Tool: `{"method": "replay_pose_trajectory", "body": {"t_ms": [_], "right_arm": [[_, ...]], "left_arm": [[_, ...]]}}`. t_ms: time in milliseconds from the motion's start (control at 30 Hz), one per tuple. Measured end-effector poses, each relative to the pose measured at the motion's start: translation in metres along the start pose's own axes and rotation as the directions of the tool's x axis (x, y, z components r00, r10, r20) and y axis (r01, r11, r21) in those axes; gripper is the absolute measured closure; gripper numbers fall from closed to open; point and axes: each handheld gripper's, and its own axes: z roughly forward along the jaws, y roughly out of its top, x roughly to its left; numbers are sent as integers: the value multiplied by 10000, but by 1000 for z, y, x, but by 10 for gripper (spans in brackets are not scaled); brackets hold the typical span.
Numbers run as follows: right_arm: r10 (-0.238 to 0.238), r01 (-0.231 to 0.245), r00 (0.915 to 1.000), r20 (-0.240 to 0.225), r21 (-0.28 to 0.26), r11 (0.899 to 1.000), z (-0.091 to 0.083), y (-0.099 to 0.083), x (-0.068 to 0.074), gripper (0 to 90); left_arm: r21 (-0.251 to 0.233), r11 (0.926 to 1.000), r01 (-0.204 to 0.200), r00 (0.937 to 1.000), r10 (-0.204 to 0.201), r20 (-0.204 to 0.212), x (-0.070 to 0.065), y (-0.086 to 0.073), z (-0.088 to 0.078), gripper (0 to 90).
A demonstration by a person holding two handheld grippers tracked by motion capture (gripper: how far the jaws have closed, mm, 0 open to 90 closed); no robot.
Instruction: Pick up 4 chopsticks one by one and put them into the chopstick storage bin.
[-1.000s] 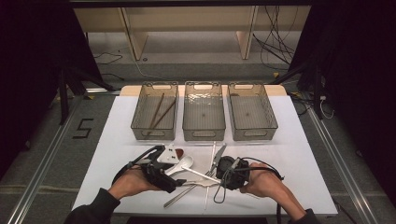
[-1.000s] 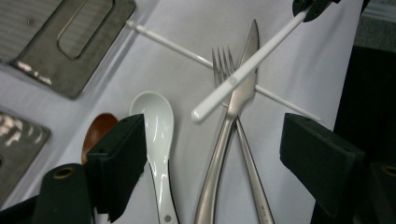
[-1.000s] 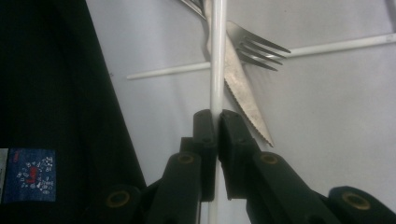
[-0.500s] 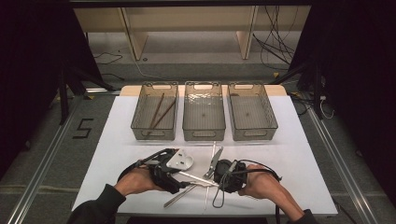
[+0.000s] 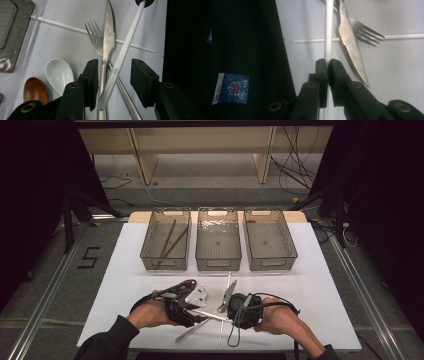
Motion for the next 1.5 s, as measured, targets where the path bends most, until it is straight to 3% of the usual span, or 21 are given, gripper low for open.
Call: {"method": "replay_pose_trajectory", "body": {"t_ms": [67, 167, 300, 333, 367, 467, 633, 800, 933, 1000, 1067, 1200, 1333, 1500], "right_arm": [[-279, 279, 9996, 21, -3, 9996, 0, 0, -1, 860], [-202, 202, 9998, 19, 15, 9998, 0, 0, 1, 860], [-569, 569, 9984, 5, -3, 9984, 0, 0, 2, 860], [-428, 428, 9991, -46, -22, 9991, 0, 1, 4, 860], [-692, 692, 9976, -79, 2, 9976, 0, 1, 3, 860], [-628, 628, 9979, -134, -14, 9980, 1, 1, 4, 859], [-1135, 1136, 9934, -190, 51, 9935, 2, 0, 5, 856], [-1062, 1064, 9942, -185, 96, 9943, 1, -1, 5, 829], [-561, 553, 9982, -223, -316, 9980, -6, -6, -2, 788], [-234, 233, 9997, -25, -487, 9985, -13, -8, -5, 693], [3, 13, 9998, 178, -930, 9957, -18, -10, -9, 614], [698, -617, 9965, 469, -1558, 9859, -29, -15, -16, 499], [1598, -1409, 9843, 750, -2113, 9672, -33, -18, -24, 404], [2814, -2368, 9528, 1142, -3008, 9238, -40, -24, -32, 359]], "left_arm": [[55, 9999, -84, 9999, 84, 56, -1, 0, 1, 583], [228, 9995, -223, 9997, 219, 147, -2, 0, 2, 624], [263, 9992, -296, 9991, 288, 314, -4, 0, 4, 681], [383, 9983, -438, 9986, 425, 324, -3, 0, 4, 699], [410, 9982, -433, 9984, 418, 381, -3, 1, 4, 718], [475, 9975, -525, 9971, 497, 584, -4, 0, 4, 738], [682, 9943, -823, 9920, 752, 1011, -7, -1, 6, 777], [525, 9923, -1123, 9868, 1051, 1234, -11, -2, 8, 820], [623, 9916, -1129, 9877, 1052, 1157, -13, -2, 7, 826], [564, 9926, -1079, 9891, 1015, 1067, -13, -4, 7, 826], [613, 9930, -1009, 9906, 945, 990, -13, -5, 5, 826], [487, 9977, -477, 9964, 441, 720, -8, -8, -1, 826], [313, 9995, 16, 9990, -30, 445, -5, -14, -7, 827], [-3, 9959, 905, 9959, -905, 56, 7, -25, -20, 826]]}}
